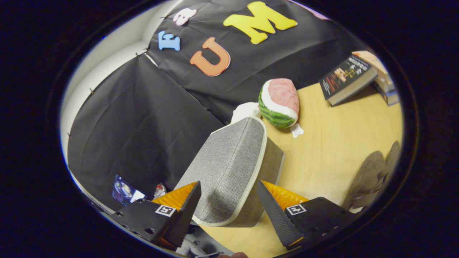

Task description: Open the storage box then place both shoes into the box .Put the left shoe in first, then the right shoe, with the right side of both shoes facing outward in a uniform manner.

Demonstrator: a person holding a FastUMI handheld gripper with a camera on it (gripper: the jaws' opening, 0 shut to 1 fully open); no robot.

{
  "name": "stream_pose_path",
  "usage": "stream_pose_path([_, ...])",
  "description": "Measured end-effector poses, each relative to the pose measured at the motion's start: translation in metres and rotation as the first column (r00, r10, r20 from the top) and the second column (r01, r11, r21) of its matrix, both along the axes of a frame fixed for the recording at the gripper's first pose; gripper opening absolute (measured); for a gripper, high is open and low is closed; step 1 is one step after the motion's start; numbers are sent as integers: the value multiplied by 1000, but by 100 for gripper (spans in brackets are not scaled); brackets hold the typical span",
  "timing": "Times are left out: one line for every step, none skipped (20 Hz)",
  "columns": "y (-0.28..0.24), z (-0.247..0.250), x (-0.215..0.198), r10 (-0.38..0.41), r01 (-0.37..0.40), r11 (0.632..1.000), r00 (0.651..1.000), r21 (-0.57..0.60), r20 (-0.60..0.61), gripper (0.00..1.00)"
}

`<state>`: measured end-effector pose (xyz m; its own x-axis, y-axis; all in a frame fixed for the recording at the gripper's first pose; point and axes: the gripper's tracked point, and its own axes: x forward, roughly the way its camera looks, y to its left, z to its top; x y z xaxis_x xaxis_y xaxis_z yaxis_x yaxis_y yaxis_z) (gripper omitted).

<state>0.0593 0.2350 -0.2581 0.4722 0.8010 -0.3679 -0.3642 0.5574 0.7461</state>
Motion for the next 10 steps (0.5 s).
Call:
stream_pose_path([3,-3,-1,4,-3,1000,999,28,-34,95])
stream_pose_path([3,-10,-2,6,-3,999,997,44,-71,95])
stream_pose_path([9,-13,1,7,0,998,994,67,-108,95])
stream_pose_path([14,-14,4,11,3,995,989,99,-147,95])
stream_pose_path([17,-13,6,17,6,992,983,126,-184,95])
stream_pose_path([18,-14,5,22,10,989,977,146,-210,95])
stream_pose_path([19,-13,4,36,4,985,973,173,-227,95])
stream_pose_path([20,-7,1,45,2,981,971,193,-236,88])
stream_pose_path([21,-7,0,51,-5,982,969,189,-242,82])
stream_pose_path([15,-5,6,53,-7,983,968,186,-243,76])
